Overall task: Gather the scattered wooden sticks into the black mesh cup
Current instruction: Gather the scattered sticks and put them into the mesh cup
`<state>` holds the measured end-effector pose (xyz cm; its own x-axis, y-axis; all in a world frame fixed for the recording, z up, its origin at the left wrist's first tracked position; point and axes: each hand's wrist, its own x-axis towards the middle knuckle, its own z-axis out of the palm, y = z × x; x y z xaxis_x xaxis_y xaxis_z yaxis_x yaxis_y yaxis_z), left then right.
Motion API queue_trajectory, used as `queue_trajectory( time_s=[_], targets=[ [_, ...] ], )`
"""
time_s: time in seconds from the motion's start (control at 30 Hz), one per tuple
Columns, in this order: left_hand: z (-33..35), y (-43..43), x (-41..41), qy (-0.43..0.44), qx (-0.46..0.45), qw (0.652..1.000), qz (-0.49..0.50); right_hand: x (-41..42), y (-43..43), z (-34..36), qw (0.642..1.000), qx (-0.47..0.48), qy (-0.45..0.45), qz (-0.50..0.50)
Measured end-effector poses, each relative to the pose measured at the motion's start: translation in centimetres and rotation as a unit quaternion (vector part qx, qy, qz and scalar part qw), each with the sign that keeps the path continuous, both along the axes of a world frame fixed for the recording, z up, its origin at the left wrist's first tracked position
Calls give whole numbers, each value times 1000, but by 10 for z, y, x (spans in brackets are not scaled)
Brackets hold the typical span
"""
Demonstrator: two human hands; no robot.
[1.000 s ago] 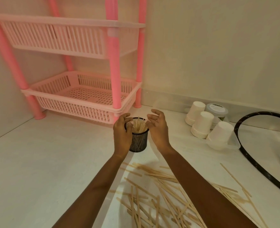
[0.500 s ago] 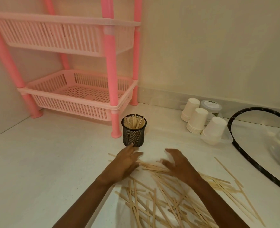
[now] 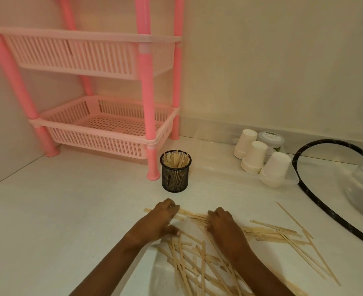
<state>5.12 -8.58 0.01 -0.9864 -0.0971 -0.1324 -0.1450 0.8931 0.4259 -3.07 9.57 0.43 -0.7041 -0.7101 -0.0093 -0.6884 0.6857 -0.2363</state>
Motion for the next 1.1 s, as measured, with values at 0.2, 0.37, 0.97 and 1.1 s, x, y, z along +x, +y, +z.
queue_trajectory(
  time_s=[0.2, 0.37, 0.97, 1.1],
  targets=[
    [-6, 8, -10, 61, -105, 992, 13, -9, -5, -7, 998, 18, 61, 2],
    [-2, 2, -9, 45, -81, 995, -26, -12, -2, -6, 997, 23, 64, 24],
    [4, -12, -15, 51, -168, 984, -32, -21, 7, 6, 990, 87, 95, 66],
    [1, -9, -13, 43, -245, 966, -64, -15, 5, 12, 979, 117, 146, 75]
  ],
)
